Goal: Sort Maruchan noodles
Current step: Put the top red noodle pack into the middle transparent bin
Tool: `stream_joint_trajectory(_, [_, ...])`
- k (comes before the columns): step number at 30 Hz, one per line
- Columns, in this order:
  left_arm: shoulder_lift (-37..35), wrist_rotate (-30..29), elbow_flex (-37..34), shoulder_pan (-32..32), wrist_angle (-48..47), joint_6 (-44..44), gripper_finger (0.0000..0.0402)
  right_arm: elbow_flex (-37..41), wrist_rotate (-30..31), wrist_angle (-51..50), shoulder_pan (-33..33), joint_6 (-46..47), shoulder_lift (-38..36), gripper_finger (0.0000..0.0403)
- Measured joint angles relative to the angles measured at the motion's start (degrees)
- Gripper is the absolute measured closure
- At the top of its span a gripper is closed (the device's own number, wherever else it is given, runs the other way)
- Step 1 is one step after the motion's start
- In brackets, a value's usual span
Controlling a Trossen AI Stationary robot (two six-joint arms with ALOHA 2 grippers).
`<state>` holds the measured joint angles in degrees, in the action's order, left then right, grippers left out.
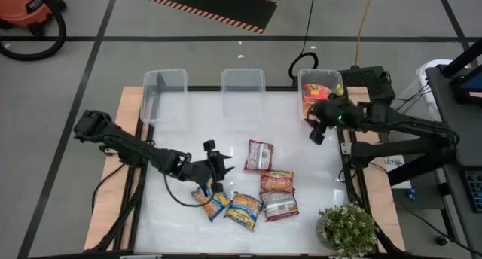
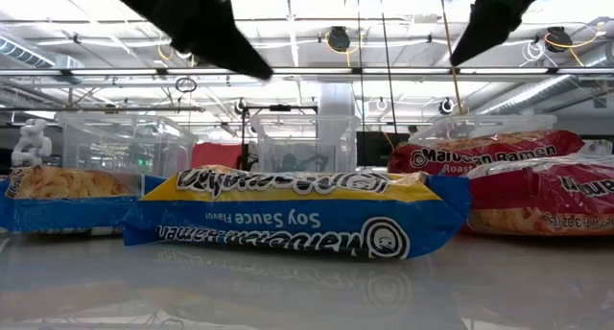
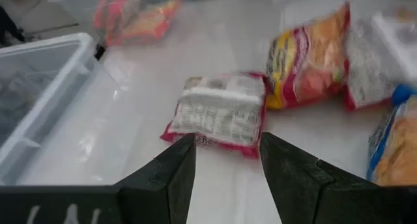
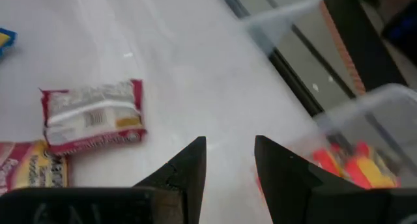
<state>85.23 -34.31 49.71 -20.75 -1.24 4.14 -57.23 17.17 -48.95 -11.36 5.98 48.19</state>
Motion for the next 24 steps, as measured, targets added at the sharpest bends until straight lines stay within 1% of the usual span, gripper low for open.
stream_joint_trajectory(2, [2.15,0.23,0.00,0.17,1.58,-1.66,0.0224,1.40,1.58,3.61,2.60,-0.33,0.60,0.0277])
stream_joint_trajectory(6, [5.82,3.31,-0.01,0.83,4.52,-4.85,0.0217,3.73,4.06,10.98,6.93,-2.33,2.03,0.0277])
stream_joint_trajectory(8, [7.82,3.90,0.02,1.16,5.53,-5.94,0.0202,4.69,4.77,14.80,8.75,-3.72,2.79,0.0277])
stream_joint_trajectory(11, [11.40,4.12,0.00,1.91,7.86,-6.62,0.0169,6.78,5.46,21.05,11.26,-6.68,3.44,0.0277])
stream_joint_trajectory(14, [14.35,4.09,0.00,2.68,9.95,-7.22,0.0137,9.76,5.38,28.96,12.18,-11.71,4.03,0.0277])
stream_joint_trajectory(16, [16.08,4.11,0.10,3.08,11.40,-8.33,0.0124,11.76,5.37,31.53,12.31,-13.62,3.99,0.0277])
stream_joint_trajectory(18, [17.71,4.39,0.07,3.10,12.49,-8.76,0.0121,13.39,5.37,34.55,12.29,-14.25,3.97,0.0277])
stream_joint_trajectory(21, [20.66,4.94,0.05,3.15,13.00,-8.71,0.0120,15.15,5.35,35.46,12.25,-14.27,3.92,0.0277])
stream_joint_trajectory(24, [23.73,4.31,0.20,3.37,16.90,-8.81,0.0119,16.20,5.20,36.80,12.25,-13.46,3.90,0.0277])
